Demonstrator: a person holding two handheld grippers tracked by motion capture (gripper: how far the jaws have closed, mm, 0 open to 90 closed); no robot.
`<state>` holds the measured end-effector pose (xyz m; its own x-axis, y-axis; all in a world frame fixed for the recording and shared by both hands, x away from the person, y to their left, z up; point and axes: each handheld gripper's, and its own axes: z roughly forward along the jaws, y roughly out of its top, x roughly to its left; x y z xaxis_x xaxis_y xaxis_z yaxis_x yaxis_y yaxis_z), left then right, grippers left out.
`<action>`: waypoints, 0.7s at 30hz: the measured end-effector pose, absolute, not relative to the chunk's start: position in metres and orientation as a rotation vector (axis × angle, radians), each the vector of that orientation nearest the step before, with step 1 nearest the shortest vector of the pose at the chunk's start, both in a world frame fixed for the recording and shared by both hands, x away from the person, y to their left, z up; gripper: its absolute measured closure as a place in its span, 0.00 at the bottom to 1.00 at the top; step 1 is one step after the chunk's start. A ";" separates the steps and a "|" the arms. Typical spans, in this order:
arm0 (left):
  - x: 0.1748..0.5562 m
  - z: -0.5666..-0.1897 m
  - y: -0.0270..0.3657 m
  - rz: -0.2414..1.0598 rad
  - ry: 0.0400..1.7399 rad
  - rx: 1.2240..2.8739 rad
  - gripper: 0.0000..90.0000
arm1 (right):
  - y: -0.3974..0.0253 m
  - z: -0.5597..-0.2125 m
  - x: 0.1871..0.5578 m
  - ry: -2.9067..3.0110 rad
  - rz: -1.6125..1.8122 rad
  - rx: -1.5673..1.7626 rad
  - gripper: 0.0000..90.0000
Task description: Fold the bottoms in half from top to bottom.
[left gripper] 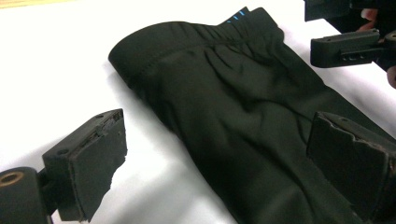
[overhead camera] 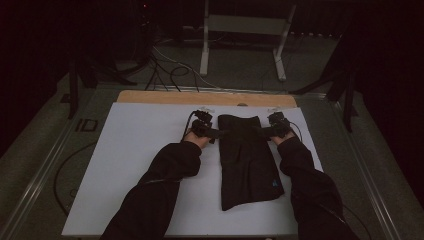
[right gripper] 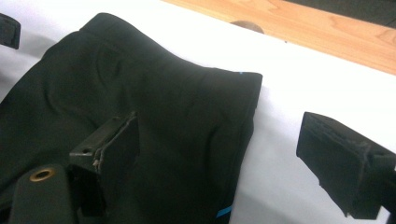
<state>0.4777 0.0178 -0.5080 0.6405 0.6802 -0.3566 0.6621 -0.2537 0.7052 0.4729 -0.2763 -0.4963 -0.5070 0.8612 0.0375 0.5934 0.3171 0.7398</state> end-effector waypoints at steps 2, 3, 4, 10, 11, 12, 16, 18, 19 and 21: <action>0.480 -0.509 0.017 0.029 1.071 1.980 0.08 | -0.278 -0.499 0.476 2.216 1.027 1.338 0.16; 0.481 -0.510 0.016 0.019 1.075 1.979 0.08 | -0.278 -0.500 0.477 2.218 1.030 1.359 0.17; 0.482 -0.511 0.016 0.012 1.078 1.980 0.08 | -0.279 -0.501 0.478 2.225 1.023 1.375 0.18; 0.485 -0.515 0.013 0.039 1.086 2.015 0.09 | -0.277 -0.508 0.483 2.244 1.012 1.386 0.16; 0.485 -0.515 0.013 0.047 1.088 2.014 0.10 | -0.276 -0.509 0.483 2.248 1.014 1.390 0.17; 0.485 -0.515 0.013 0.047 1.088 2.014 0.13 | -0.276 -0.509 0.483 2.248 1.014 1.390 0.17; 0.486 -0.517 0.013 0.087 1.098 2.022 0.18 | -0.275 -0.512 0.488 2.250 0.997 1.419 0.20; 0.487 -0.518 0.013 0.077 1.098 2.027 0.18 | -0.275 -0.514 0.490 2.245 0.999 1.444 0.21; 0.488 -0.519 0.013 0.080 1.096 2.031 0.20 | -0.275 -0.514 0.491 2.250 0.984 1.439 0.21; 0.489 -0.521 0.013 0.067 1.105 2.028 0.20 | -0.275 -0.515 0.493 2.248 0.984 1.447 0.21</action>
